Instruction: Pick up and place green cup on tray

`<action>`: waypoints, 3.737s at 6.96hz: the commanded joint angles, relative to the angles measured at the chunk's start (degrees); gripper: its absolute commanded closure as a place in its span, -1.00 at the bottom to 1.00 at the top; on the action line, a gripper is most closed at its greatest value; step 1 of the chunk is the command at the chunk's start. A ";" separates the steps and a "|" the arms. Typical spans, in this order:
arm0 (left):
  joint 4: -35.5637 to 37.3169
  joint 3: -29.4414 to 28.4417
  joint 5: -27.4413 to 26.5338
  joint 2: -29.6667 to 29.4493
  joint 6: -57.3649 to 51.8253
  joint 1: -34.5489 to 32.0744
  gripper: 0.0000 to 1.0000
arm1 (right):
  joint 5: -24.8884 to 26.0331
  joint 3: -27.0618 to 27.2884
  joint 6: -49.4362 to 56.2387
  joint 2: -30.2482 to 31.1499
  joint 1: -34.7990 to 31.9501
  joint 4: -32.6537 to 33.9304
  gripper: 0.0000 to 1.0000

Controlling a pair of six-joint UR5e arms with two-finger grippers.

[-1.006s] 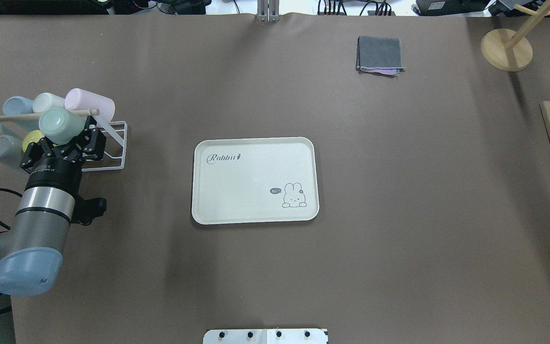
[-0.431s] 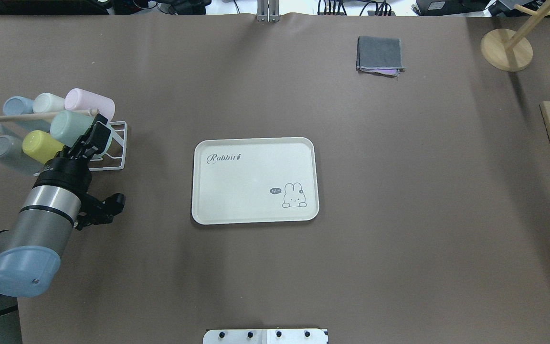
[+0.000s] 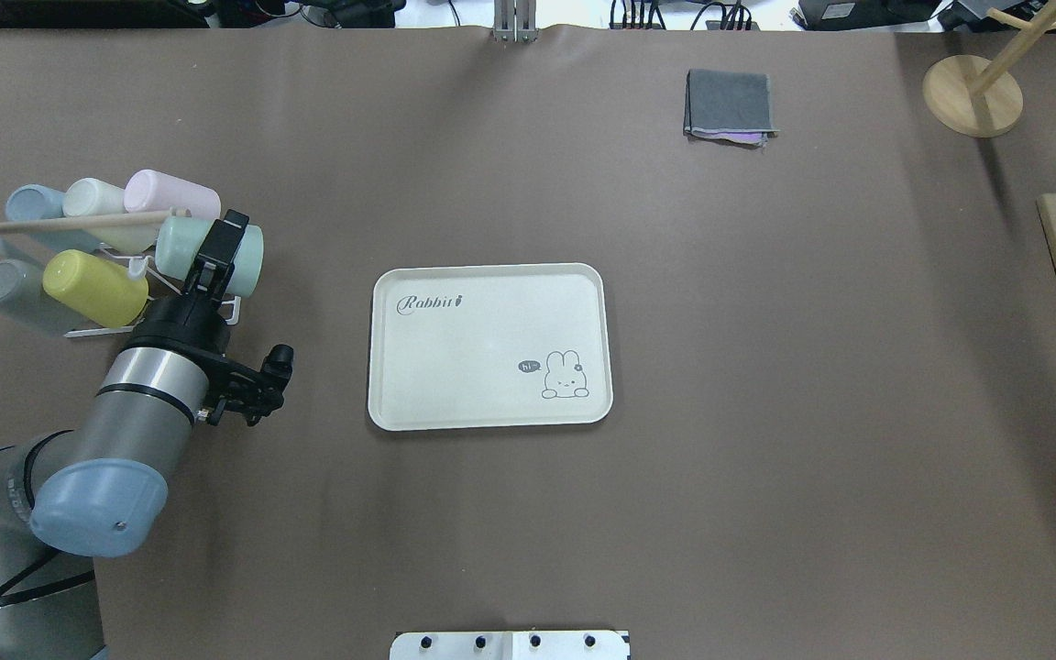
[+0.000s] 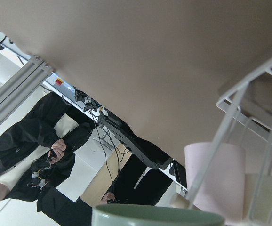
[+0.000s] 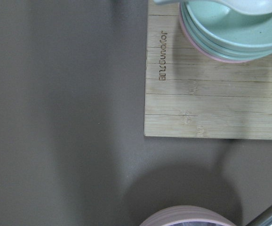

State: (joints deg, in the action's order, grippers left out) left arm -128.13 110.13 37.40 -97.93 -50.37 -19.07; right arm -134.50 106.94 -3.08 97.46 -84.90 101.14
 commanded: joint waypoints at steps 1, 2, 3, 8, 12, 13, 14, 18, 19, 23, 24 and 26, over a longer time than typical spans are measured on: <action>-1.93 -0.79 2.40 -2.26 14.61 0.00 -0.57 | 0.03 -0.06 0.00 0.27 0.00 0.02 -1.00; -2.56 -0.88 4.16 -2.61 21.73 0.09 -0.57 | 0.03 -0.15 0.00 0.36 0.00 0.02 -1.00; -2.47 -0.79 4.35 -2.61 27.89 0.09 -0.57 | 0.03 -0.41 0.00 0.36 0.00 0.02 -1.00; -2.21 -0.70 8.40 -10.06 25.02 -0.09 -0.45 | 0.12 -0.76 0.00 0.28 0.00 0.02 -1.00; -2.56 -3.43 8.04 -12.72 23.21 0.00 -0.45 | 0.29 -1.03 0.00 0.10 0.00 0.02 -1.00; -3.26 -4.47 8.04 -12.98 23.29 0.09 -0.44 | 0.29 -1.11 0.00 0.10 0.00 -0.06 -1.00; -6.14 -6.92 8.04 -13.16 23.21 0.09 -0.44 | 0.29 -1.38 0.00 0.01 0.00 -0.07 -1.00; -10.74 -10.72 7.78 -15.87 23.12 0.26 -0.38 | 0.29 -1.47 0.00 -0.07 0.00 -0.07 -1.00; -10.74 -10.29 7.78 -16.49 23.38 0.26 -0.39 | 0.29 -1.99 0.00 -0.16 0.00 -0.07 -1.00; -10.82 -10.11 7.78 -16.33 26.37 0.26 -0.46 | 0.29 -3.05 0.00 -0.08 0.00 -1.56 -1.00; -10.74 -10.19 7.69 -16.15 26.37 0.18 -0.47 | 0.21 -3.05 0.00 -0.08 0.00 -1.56 -1.00; -10.30 -10.46 3.15 -16.06 31.51 0.35 -0.47 | 0.21 -3.05 0.09 0.19 0.00 -1.56 -1.00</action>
State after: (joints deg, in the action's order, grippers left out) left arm -138.73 99.68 43.18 -114.05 -22.54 -18.81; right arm -134.29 103.90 -3.06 97.52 -84.90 99.59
